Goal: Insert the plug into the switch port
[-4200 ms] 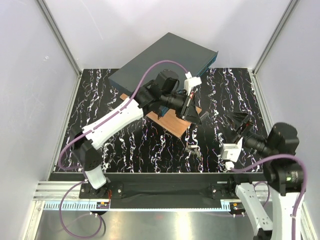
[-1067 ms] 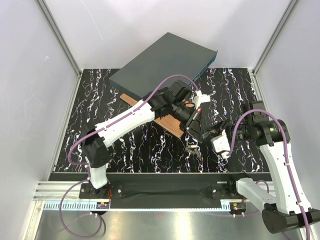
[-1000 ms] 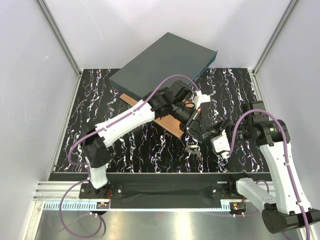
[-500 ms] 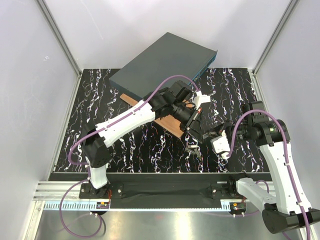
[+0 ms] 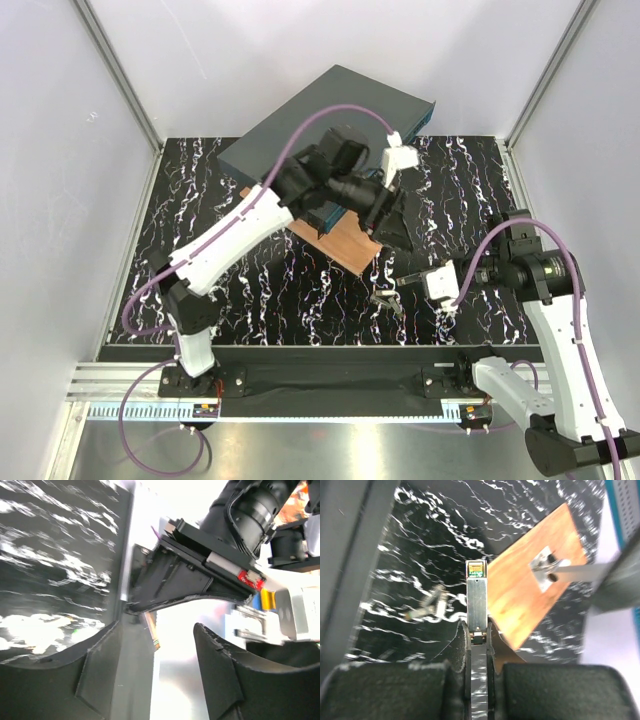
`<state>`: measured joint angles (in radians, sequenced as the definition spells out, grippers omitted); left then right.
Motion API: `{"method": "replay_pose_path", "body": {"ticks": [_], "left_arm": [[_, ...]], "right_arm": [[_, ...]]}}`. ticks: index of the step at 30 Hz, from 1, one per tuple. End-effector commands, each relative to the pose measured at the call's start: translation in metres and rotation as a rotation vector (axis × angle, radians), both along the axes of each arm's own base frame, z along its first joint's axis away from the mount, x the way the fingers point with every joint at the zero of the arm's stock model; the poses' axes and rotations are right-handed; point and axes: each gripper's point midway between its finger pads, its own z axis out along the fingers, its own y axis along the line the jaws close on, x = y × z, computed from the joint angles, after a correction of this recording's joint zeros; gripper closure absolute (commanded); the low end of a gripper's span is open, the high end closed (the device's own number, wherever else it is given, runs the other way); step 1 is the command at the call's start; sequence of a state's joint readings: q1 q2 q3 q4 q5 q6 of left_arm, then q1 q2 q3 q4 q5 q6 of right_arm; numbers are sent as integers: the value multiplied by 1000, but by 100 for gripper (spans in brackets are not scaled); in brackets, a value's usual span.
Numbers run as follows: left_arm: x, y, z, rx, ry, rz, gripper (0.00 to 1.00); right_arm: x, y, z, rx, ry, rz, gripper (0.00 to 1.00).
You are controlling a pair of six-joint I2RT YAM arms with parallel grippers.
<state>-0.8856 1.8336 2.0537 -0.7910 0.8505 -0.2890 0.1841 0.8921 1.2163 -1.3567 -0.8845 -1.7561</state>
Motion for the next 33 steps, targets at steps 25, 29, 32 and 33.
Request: {"method": "replay_pose_path", "body": {"ticks": [25,29,32,33], "left_arm": [[224,203,42,246,-621,848,59],[227,199,39,234,-582,863,63],[230,197,36,229,-546,890,67],[232,197,34,230,-540,895,71]], "right_arm": [[156,-1,28,155,620,-1052,100],[168,7,27,160,609,-1111,100],[178,10,31,187,599,-1160,100],[181,10,32,201,594,-1176,100]]}}
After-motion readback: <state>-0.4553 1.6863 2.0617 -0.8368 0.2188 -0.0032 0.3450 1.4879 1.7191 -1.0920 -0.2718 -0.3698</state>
